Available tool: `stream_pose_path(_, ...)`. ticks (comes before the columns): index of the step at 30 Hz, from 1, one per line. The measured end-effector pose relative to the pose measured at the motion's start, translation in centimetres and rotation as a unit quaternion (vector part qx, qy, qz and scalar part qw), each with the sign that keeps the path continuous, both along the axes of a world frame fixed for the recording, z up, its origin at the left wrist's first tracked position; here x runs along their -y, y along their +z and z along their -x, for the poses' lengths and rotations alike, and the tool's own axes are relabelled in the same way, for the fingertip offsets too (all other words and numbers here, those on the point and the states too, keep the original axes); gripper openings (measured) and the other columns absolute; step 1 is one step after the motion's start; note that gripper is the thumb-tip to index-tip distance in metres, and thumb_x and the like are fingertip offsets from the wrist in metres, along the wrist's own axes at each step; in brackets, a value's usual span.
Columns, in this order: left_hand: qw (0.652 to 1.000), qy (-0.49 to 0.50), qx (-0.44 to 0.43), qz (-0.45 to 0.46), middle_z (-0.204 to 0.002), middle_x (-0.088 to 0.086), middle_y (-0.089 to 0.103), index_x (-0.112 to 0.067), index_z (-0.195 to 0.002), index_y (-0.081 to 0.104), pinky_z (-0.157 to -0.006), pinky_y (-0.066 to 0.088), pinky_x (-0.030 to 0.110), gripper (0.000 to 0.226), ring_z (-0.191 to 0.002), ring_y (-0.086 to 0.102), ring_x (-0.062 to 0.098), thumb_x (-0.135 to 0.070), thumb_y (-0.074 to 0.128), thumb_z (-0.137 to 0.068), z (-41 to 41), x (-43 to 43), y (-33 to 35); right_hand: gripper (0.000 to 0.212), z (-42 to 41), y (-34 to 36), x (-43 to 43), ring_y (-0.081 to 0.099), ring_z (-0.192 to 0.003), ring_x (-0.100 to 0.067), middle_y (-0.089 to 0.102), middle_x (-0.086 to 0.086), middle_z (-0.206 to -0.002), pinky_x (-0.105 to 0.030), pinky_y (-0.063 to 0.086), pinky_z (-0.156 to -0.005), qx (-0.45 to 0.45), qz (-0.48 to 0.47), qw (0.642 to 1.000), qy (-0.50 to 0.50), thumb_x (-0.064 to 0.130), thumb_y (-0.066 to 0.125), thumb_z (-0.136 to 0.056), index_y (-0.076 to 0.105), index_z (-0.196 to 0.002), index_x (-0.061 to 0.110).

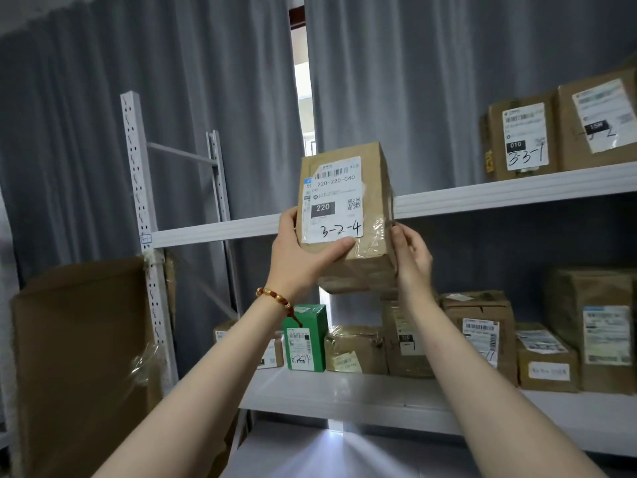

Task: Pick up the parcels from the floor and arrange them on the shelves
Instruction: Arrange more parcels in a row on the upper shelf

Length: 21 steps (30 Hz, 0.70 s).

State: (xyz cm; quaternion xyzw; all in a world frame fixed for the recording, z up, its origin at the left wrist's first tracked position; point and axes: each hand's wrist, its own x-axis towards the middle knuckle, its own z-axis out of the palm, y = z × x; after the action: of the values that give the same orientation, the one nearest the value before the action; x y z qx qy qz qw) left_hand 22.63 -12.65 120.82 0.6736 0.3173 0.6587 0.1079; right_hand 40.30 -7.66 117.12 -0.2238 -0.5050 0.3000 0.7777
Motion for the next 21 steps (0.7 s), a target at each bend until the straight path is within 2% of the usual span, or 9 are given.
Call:
stream_pose_path(3,0.999,0.007,-0.012,-0.044,-0.121,-0.021,0.053,-0.022,-0.131,0.040,-0.088,0.042,0.004,0.098,-0.108,0.051,-0.016,-0.050,0.086,-0.049,-1.5,0.0,1.5,0.084,-1.3,2.3,-0.1,0.064,-0.112,-0.016,0.068,-0.003,-0.121,-0.029,0.054,-0.093,0.016,-0.015,1.000,-0.018,0.071,0.065,-0.066,0.061,-0.127,0.013)
stream_pose_path(6,0.996,0.024,-0.013,-0.085,-0.124,-0.019,0.051,-0.021,-0.134,0.038,-0.093,0.042,0.008,0.105,-0.114,0.050,-0.010,-0.060,0.081,-0.047,-3.2,-0.1,2.9,0.082,-2.7,5.1,-0.4,0.065,-0.114,-0.024,0.069,-0.008,-0.120,-0.041,0.051,-0.101,-0.003,-0.022,1.000,0.003,0.064,0.071,-0.063,0.064,-0.124,0.009)
stream_pose_path(9,0.990,0.035,-0.008,-0.134,-0.124,-0.017,0.051,-0.017,-0.134,0.038,-0.095,0.042,0.009,0.105,-0.115,0.051,-0.007,-0.062,0.080,-0.049,-4.7,-0.7,4.6,0.076,-4.1,8.2,-0.3,0.066,-0.112,-0.026,0.069,-0.011,-0.120,-0.037,0.052,-0.096,0.002,-0.035,0.999,0.024,0.059,0.072,-0.063,0.064,-0.121,0.010)
stream_pose_path(11,0.986,0.044,0.004,-0.164,-0.128,-0.011,0.052,-0.015,-0.135,0.037,-0.099,0.042,0.014,0.107,-0.118,0.051,-0.001,-0.061,0.083,-0.050,-6.0,-1.4,5.8,0.055,-5.0,10.2,-0.1,0.067,-0.106,-0.020,0.071,-0.005,-0.113,-0.034,0.051,-0.094,0.011,-0.044,0.999,0.018,0.055,0.069,-0.073,0.065,-0.113,0.017)
stream_pose_path(13,0.981,0.051,0.013,-0.185,-0.133,-0.007,0.051,-0.013,-0.137,0.037,-0.104,0.042,0.021,0.110,-0.123,0.050,0.004,-0.058,0.086,-0.050,-7.5,-2.4,6.6,0.025,-6.0,11.9,-0.5,0.067,-0.100,-0.014,0.072,0.003,-0.103,-0.037,0.050,-0.100,0.015,-0.049,0.999,0.001,0.046,0.062,-0.090,0.068,-0.102,0.025)
stream_pose_path(14,0.981,0.050,0.017,-0.189,-0.135,-0.005,0.050,-0.013,-0.138,0.036,-0.106,0.042,0.026,0.112,-0.124,0.049,0.006,-0.058,0.088,-0.050,-8.2,-3.0,6.9,0.023,-6.4,12.6,-0.8,0.067,-0.100,-0.015,0.073,0.003,-0.101,-0.041,0.049,-0.102,0.017,-0.051,0.999,-0.006,0.046,0.059,-0.093,0.069,-0.098,0.025)
stream_pose_path(17,0.982,0.035,0.026,-0.184,-0.136,-0.005,0.049,-0.013,-0.140,0.035,-0.106,0.043,0.028,0.113,-0.125,0.049,0.005,-0.055,0.089,-0.050,-10.0,-5.0,7.5,0.055,-7.7,14.2,-1.9,0.068,-0.109,-0.024,0.074,-0.006,-0.109,-0.047,0.049,-0.102,0.033,-0.060,0.998,-0.014,0.064,0.062,-0.075,0.073,-0.104,0.019)
stream_pose_path(21,0.985,0.025,0.017,-0.173,-0.132,-0.010,0.048,-0.014,-0.139,0.034,-0.101,0.040,0.014,0.110,-0.120,0.050,0.001,-0.045,0.094,-0.051,-11.6,-7.8,7.8,0.079,-8.9,15.3,-3.4,0.068,-0.109,-0.026,0.073,-0.009,-0.113,-0.050,0.049,-0.102,0.049,-0.060,0.997,-0.005,0.066,0.071,-0.064,0.065,-0.120,0.010)
